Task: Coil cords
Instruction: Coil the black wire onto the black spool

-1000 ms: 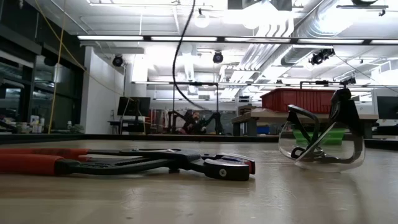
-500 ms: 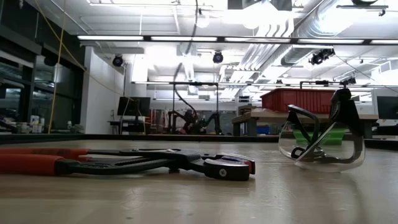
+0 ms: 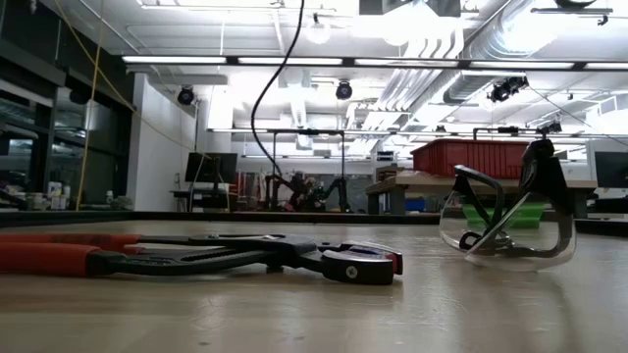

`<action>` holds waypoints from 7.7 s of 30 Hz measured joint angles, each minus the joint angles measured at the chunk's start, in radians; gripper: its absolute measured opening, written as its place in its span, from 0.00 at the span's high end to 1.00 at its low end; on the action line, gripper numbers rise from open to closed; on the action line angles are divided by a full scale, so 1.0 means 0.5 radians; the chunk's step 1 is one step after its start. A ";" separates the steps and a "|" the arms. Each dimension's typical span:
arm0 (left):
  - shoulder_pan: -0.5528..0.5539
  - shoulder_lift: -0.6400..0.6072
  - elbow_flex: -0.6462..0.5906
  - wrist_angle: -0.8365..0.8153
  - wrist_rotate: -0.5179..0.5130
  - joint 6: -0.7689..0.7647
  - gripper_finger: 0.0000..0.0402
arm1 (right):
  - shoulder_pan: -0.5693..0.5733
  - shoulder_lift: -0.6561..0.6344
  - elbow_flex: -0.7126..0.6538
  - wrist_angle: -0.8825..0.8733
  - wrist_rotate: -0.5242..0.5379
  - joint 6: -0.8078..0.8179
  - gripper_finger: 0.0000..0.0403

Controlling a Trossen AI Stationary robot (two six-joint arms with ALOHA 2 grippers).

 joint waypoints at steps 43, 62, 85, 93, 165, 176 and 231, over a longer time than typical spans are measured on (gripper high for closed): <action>0.328 -0.444 -0.002 -1.296 -0.315 0.701 1.00 | 0.023 -0.339 0.001 -0.745 -0.419 0.390 1.00; 0.195 -0.416 -0.001 -2.111 0.261 0.240 1.00 | -0.115 -0.451 0.001 -0.964 -0.493 0.277 1.00; -0.124 0.248 -0.002 -0.236 0.704 -0.734 1.00 | -0.122 -0.439 0.001 -0.865 -0.601 0.297 1.00; -0.127 0.362 -0.002 0.271 0.433 -0.826 1.00 | -0.124 -0.439 0.001 -0.771 -0.728 0.317 1.00; 0.005 0.240 0.000 0.647 -0.186 -0.350 1.00 | -0.121 -0.071 0.000 -0.451 -0.150 0.032 0.99; 0.289 0.057 -0.002 0.315 -0.178 0.009 1.00 | 0.006 -0.229 0.002 -0.672 -0.287 0.123 1.00; -0.135 0.051 0.000 -1.015 0.734 -0.223 1.00 | -0.071 -0.543 0.000 -0.912 -0.479 0.075 1.00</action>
